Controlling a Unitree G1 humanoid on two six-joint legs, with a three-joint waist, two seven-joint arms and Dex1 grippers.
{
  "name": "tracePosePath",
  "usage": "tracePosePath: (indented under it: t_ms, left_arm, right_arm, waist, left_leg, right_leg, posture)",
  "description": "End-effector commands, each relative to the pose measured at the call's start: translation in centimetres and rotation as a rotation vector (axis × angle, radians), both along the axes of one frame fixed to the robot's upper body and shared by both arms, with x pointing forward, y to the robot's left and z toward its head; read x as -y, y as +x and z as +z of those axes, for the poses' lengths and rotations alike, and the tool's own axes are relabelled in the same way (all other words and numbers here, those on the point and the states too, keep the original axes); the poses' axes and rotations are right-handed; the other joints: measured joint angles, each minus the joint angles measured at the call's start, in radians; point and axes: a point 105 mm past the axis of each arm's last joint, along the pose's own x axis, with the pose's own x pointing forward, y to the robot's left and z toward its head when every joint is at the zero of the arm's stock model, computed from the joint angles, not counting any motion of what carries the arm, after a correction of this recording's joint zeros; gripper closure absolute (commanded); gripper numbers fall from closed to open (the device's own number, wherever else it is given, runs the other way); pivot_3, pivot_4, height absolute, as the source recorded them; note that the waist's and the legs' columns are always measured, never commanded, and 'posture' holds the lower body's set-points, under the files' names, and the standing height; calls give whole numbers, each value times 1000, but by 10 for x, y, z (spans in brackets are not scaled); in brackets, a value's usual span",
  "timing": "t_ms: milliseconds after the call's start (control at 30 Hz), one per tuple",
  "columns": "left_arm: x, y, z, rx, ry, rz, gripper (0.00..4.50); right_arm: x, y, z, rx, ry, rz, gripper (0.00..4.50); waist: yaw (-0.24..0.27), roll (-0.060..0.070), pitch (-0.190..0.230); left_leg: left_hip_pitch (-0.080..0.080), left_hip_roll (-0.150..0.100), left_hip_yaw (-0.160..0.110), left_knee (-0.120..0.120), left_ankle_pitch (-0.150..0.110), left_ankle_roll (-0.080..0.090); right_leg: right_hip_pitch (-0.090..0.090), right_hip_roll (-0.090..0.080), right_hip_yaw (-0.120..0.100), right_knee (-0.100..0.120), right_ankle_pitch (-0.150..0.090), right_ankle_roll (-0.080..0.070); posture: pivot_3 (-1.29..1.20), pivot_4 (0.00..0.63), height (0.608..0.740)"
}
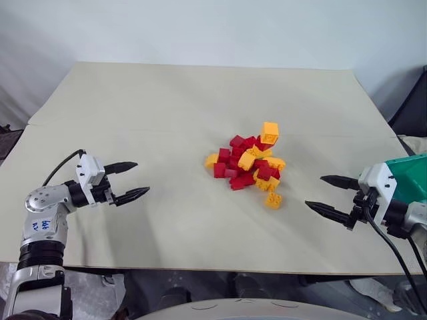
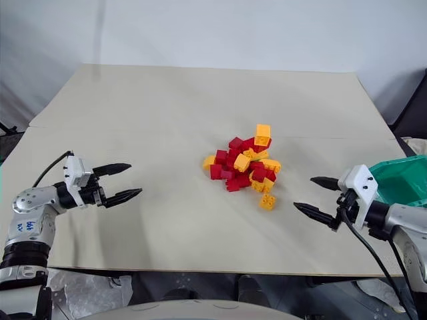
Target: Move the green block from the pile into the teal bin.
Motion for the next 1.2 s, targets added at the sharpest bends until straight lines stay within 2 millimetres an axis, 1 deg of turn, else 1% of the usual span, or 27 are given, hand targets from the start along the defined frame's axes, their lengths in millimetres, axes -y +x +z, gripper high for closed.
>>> tracePosePath:
  t_ms: [33,100,200,267,333,367,400,467,533,567,600,633,700,733,833,967,1067,1200]
  left_arm:
    - [-1,1,18,45,-23,-3,0]
    - [0,5,24,41,-73,30,0]
    - [6,4,29,45,-89,9,0]
    - [11,2,30,38,-85,-10,0]
    - [15,0,32,49,-78,-24,0]
    - [15,3,35,64,-85,-18,0]
    - [15,5,37,75,-91,-11,0]
    - [20,6,39,81,-98,-47,0]
    - [25,6,37,78,-74,-84,0]
    - [27,6,37,79,-68,-96,0]
    - [29,7,36,76,-68,-104,0]
    - [30,8,37,77,-72,-110,0]
    - [33,9,37,74,-79,-120,0]
    - [35,9,36,74,-80,-128,0]
    - [40,11,35,75,-81,-143,0]
    - [47,12,34,79,-89,-153,0]
    - [49,13,34,85,-94,-153,0]
    - [50,12,32,88,-98,-149,0]
  right_arm:
    - [-4,2,14,57,-5,-2,55]
    - [-12,3,15,51,-4,-9,55]
    - [-27,3,17,59,-2,-1,55]
    - [-45,1,22,90,14,25,55]
    - [-57,0,25,103,20,39,55]
    - [-70,-1,27,102,56,65,55]
    - [-79,-1,29,100,81,83,458]
    - [-107,-1,28,77,141,138,929]
    - [-128,8,24,62,167,153,1544]
    - [-135,12,24,57,177,151,1899]
    - [-140,17,24,45,191,148,2388]
    - [-145,21,24,32,204,148,2566]
    - [-154,32,22,18,225,139,3223]
    - [-157,41,20,12,232,124,3572]
    - [-162,67,18,21,238,81,4479]
    - [-157,95,20,45,251,15,4479]
    - [-140,121,19,69,271,-90,4479]
    - [-116,143,16,109,261,-212,4479]
  waist:
    - [0,0,0]
    - [0,0,0]
    - [0,0,0]
    - [0,0,0]
    - [-1,0,0]
    - [-1,0,0]
    - [-1,0,0]
    - [-2,0,0]
    - [-2,0,0]
    - [-1,0,0]
    - [-1,0,0]
    - [0,0,0]
    - [0,0,0]
    - [0,0,0]
    - [-1,0,0]
    - [-2,0,0]
    - [-3,1,0]
    - [-4,1,0]
  left_leg:
    - [0,0,0,0,0,0]
    - [0,0,0,0,0,0]
    - [0,1,-2,0,0,0]
    - [0,1,-3,0,0,0]
    - [0,2,-3,0,0,0]
    - [0,2,-3,0,0,0]
    - [0,2,-3,0,0,0]
    - [1,2,-3,0,0,0]
    - [0,2,-3,1,0,0]
    - [0,2,-3,1,0,0]
    - [0,2,-3,1,0,0]
    - [0,1,-3,1,0,0]
    - [-1,1,-3,1,0,0]
    - [-1,1,-3,1,0,0]
    - [-1,0,-3,1,0,0]
    - [-3,1,-3,1,0,0]
    - [-3,1,-3,1,0,0]
    - [-3,1,-3,0,0,0]
  right_leg:
    - [0,0,0,0,0,0]
    - [0,0,0,0,0,0]
    - [0,-1,0,0,0,0]
    - [-1,-1,1,1,0,0]
    - [-1,-1,1,1,0,0]
    - [-1,-1,1,1,0,0]
    - [-1,-1,1,1,0,0]
    - [-1,0,1,2,0,0]
    - [-1,0,0,2,0,0]
    - [-1,0,0,2,0,0]
    - [-2,1,0,3,0,-1]
    - [-2,0,0,4,0,-1]
    - [-2,0,0,6,0,-1]
    - [-2,-1,0,6,0,-1]
    - [-2,-1,0,6,0,-1]
    - [-3,-1,-1,5,0,-1]
    - [-3,-1,-1,5,0,-1]
    - [-3,-2,-1,5,0,-1]
  posture:
    - [0,150,740]
    - [0,150,740]
    - [0,150,740]
    - [0,150,740]
    - [0,150,740]
    - [0,150,740]
    - [0,150,740]
    - [0,150,740]
    - [0,150,740]
    - [0,150,740]
    - [0,150,740]
    - [0,150,740]
    - [0,150,740]
    - [0,150,740]
    - [0,150,740]
    - [0,150,740]
    - [0,150,740]
    - [0,150,740]
